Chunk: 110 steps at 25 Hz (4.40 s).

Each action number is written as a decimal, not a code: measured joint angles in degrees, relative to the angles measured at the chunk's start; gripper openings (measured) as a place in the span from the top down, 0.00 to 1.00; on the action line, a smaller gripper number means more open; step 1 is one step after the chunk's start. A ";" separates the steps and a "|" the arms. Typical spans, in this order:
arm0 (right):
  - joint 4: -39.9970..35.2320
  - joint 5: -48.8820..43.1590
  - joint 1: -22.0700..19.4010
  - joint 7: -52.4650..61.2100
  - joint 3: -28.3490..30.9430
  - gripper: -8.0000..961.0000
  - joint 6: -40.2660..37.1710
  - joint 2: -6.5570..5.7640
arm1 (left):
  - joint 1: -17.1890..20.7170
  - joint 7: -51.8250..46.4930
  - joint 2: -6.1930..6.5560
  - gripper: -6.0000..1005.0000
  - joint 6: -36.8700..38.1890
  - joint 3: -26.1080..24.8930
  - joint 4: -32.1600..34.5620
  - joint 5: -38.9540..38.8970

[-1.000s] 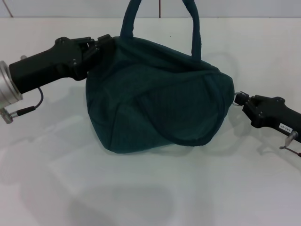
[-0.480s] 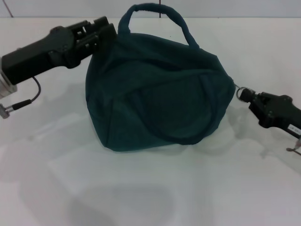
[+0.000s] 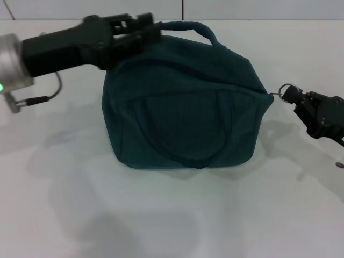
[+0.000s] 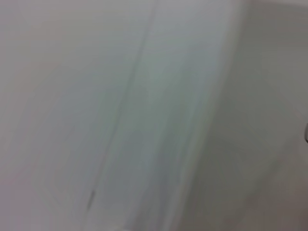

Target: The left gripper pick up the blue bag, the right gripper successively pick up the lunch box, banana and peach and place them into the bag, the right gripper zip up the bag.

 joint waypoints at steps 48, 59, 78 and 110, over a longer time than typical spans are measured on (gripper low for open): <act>1.45 0.36 0.37 -0.29 0.18 0.98 1.93 0.54 | -20.52 -12.31 -2.63 0.69 -16.24 11.84 12.40 37.14; 1.67 0.36 0.12 -0.28 0.18 0.98 1.90 0.54 | -20.20 -13.20 -2.74 0.84 -14.86 12.34 13.11 36.89; 3.11 -0.12 0.32 -0.29 -0.16 0.98 3.70 0.54 | -19.56 -18.80 -1.92 0.90 -8.66 11.70 14.17 33.19; 4.36 0.20 -3.33 0.31 1.08 0.98 3.36 -0.65 | -15.83 -20.65 -2.26 0.79 -0.31 9.71 13.82 20.35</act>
